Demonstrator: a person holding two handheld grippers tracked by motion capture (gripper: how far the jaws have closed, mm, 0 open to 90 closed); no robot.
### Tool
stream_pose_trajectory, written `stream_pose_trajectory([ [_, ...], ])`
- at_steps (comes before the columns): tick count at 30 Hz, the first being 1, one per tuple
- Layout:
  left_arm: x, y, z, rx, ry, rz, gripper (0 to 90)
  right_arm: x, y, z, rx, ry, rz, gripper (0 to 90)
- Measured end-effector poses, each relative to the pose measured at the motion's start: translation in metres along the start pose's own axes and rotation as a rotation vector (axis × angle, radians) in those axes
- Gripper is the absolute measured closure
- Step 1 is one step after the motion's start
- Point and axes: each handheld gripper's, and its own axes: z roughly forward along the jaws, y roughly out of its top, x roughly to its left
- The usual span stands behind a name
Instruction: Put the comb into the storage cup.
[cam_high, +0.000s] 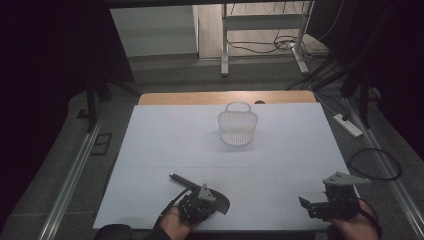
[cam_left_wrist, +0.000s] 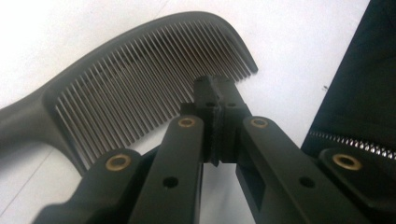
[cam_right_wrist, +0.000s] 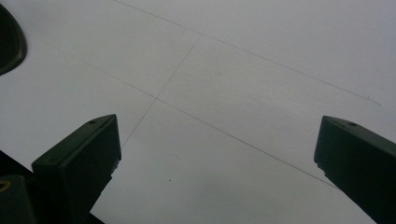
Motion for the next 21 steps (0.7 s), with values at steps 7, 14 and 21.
stream_pose_trajectory([
  [7,0.006,0.009,0.006,-0.018,0.023,-0.007,88.9,0.0,0.0,0.001,0.008,-0.002,-0.003,0.7],
  [14,0.016,0.019,0.011,-0.03,0.049,-0.027,88.9,0.0,0.0,0.002,0.014,-0.003,0.0,0.7],
  [21,0.023,0.029,0.016,-0.037,0.068,-0.049,88.9,0.0,0.001,0.002,0.021,-0.003,-0.002,0.8],
])
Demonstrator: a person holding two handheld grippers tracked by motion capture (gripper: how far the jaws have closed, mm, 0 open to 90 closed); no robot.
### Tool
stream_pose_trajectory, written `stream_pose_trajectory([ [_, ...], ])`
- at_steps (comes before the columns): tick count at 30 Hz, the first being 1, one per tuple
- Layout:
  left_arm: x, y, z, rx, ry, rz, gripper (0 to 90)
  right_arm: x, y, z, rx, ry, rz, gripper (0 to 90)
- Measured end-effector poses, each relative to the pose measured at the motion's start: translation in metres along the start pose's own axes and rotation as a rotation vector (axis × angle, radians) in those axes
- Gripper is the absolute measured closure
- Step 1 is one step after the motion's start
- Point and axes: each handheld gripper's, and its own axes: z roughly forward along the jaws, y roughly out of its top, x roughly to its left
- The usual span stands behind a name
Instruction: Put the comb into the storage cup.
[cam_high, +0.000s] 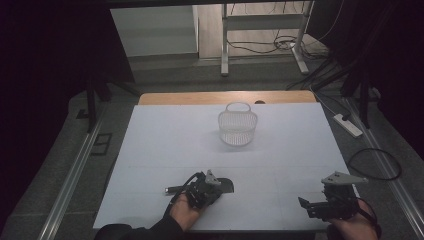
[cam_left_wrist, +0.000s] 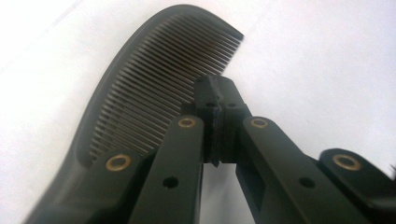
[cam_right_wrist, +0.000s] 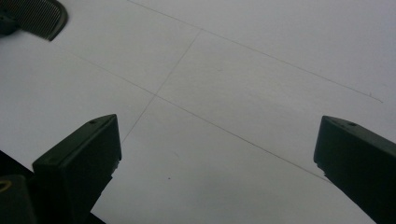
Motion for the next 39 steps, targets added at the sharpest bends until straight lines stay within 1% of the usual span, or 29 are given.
stream_pose_trajectory([
  [2,0.002,0.003,0.002,-0.001,0.006,-0.003,88.9,0.0,0.0,0.0,0.001,0.0,0.0,0.9],
  [10,0.013,0.014,0.007,-0.008,0.018,-0.046,88.9,0.0,0.0,0.0,-0.001,-0.001,0.002,1.0],
  [15,0.021,0.019,0.01,-0.011,0.016,-0.08,88.9,0.0,0.0,0.0,-0.001,-0.002,0.003,1.1],
  [21,0.029,0.025,0.014,-0.015,0.02,-0.104,88.9,-0.001,-0.001,0.0,0.001,-0.002,0.004,1.1],
  [27,0.03,0.026,0.013,-0.016,0.023,-0.106,88.8,-0.001,-0.001,0.0,0.0,-0.001,0.003,1.2],
  [30,0.03,0.027,0.01,-0.017,0.035,-0.1,88.7,-0.001,-0.001,-0.001,-0.003,0.001,0.003,1.1],
  [33,0.03,0.029,0.003,-0.036,0.027,-0.1,85.0,-0.001,-0.001,-0.001,-0.005,0.002,0.002,1.1],
  [35,0.031,0.03,-0.001,-0.038,0.024,-0.091,82.8,-0.001,-0.001,-0.001,-0.005,0.002,0.003,1.1],
  [39,0.033,0.029,-0.005,-0.04,0.011,-0.092,78.2,-0.001,-0.001,-0.001,-0.006,0.002,0.001,1.1],
])
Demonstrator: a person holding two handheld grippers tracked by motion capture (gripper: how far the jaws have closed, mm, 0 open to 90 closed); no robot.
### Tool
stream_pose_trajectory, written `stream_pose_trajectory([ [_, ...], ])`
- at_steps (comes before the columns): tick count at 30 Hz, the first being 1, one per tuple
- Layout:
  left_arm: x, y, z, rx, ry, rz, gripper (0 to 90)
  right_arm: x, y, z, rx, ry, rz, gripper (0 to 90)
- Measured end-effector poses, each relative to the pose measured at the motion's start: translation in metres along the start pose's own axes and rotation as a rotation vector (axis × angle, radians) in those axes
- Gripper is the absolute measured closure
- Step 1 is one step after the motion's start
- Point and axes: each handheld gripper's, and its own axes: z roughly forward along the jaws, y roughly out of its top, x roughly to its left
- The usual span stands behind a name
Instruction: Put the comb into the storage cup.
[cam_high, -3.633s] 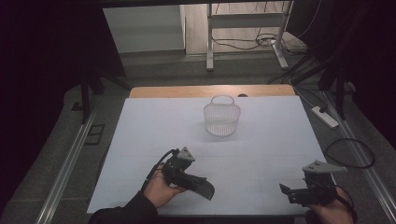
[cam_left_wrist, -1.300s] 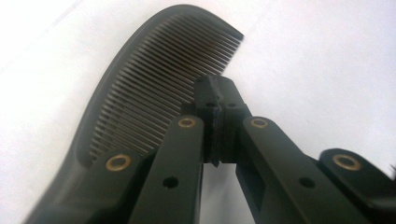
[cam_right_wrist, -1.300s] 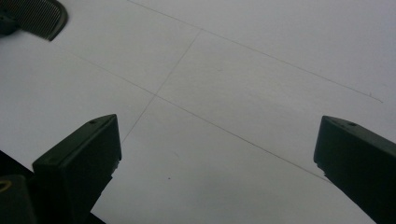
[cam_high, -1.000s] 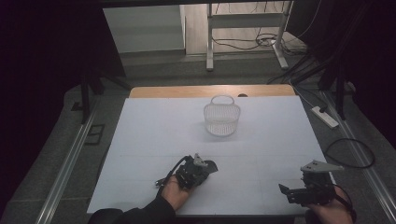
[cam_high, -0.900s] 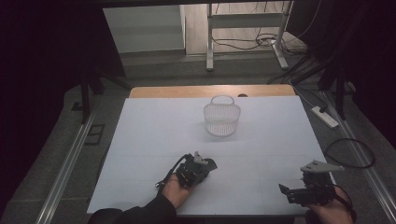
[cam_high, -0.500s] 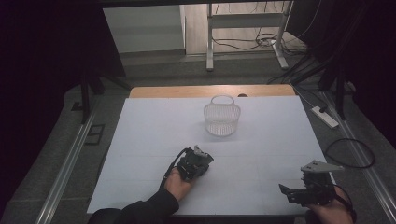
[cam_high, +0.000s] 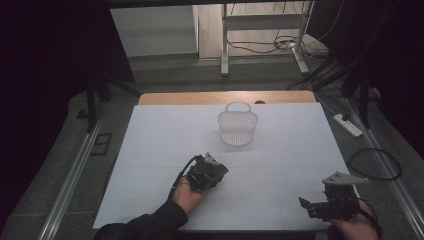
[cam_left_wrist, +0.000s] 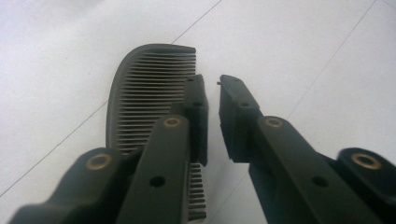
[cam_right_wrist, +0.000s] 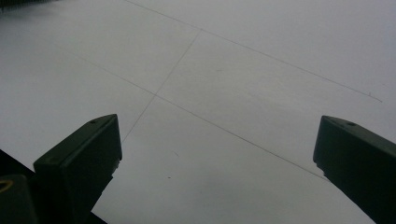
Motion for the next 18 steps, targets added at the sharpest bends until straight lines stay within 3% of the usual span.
stream_pose_trajectory([
  [4,0.001,-0.001,-0.005,-0.002,0.006,0.002,69.4,0.0,0.0,0.0,-0.001,0.0,0.0,1.1],
  [8,0.005,-0.004,-0.012,0.001,-0.015,-0.013,57.1,0.0,0.0,0.0,-0.002,0.001,0.0,1.1],
  [18,0.016,-0.012,-0.031,0.002,-0.001,-0.037,31.3,0.001,0.0,-0.001,-0.006,-0.001,-0.006,1.1],
])
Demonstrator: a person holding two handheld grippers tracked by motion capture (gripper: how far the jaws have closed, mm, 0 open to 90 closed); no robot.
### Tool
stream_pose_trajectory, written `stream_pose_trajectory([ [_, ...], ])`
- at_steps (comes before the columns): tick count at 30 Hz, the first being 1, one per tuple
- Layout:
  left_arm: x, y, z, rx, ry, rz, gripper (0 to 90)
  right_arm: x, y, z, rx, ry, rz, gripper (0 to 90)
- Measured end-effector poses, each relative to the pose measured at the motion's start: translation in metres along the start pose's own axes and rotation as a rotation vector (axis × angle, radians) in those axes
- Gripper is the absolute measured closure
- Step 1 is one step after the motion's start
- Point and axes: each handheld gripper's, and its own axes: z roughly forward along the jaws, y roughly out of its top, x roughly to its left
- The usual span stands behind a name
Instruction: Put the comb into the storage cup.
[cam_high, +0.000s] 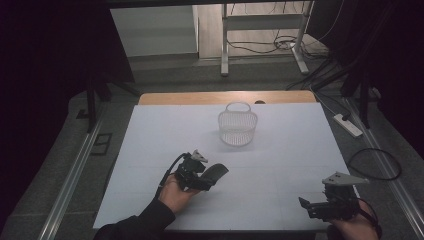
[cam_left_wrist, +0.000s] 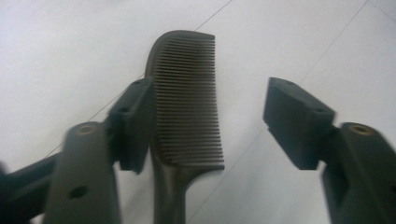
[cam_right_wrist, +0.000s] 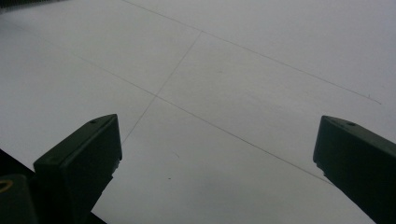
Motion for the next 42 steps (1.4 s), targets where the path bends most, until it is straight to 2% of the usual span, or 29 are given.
stream_pose_trajectory([
  [5,0.003,-0.007,-0.008,0.017,-0.005,0.021,20.5,0.0,0.0,0.0,-0.001,0.0,0.002,1.2],
  [12,0.007,-0.016,-0.019,0.025,0.001,0.024,7.0,0.001,0.0,0.0,-0.003,-0.002,-0.008,1.2],
  [15,0.009,-0.019,-0.025,0.021,-0.001,0.018,4.3,0.001,0.0,0.0,-0.002,-0.002,-0.008,1.1],
  [23,0.017,-0.033,-0.043,0.003,0.024,0.01,0.3,0.001,0.0,0.0,-0.002,-0.002,-0.007,1.1],
  [35,0.026,-0.059,-0.065,-0.006,0.057,-0.037,0.0,0.001,0.0,0.0,-0.002,-0.003,-0.007,1.1],
  [42,0.026,-0.066,-0.07,-0.001,0.062,-0.054,0.0,0.001,0.0,0.0,-0.003,-0.003,-0.005,1.1],
])
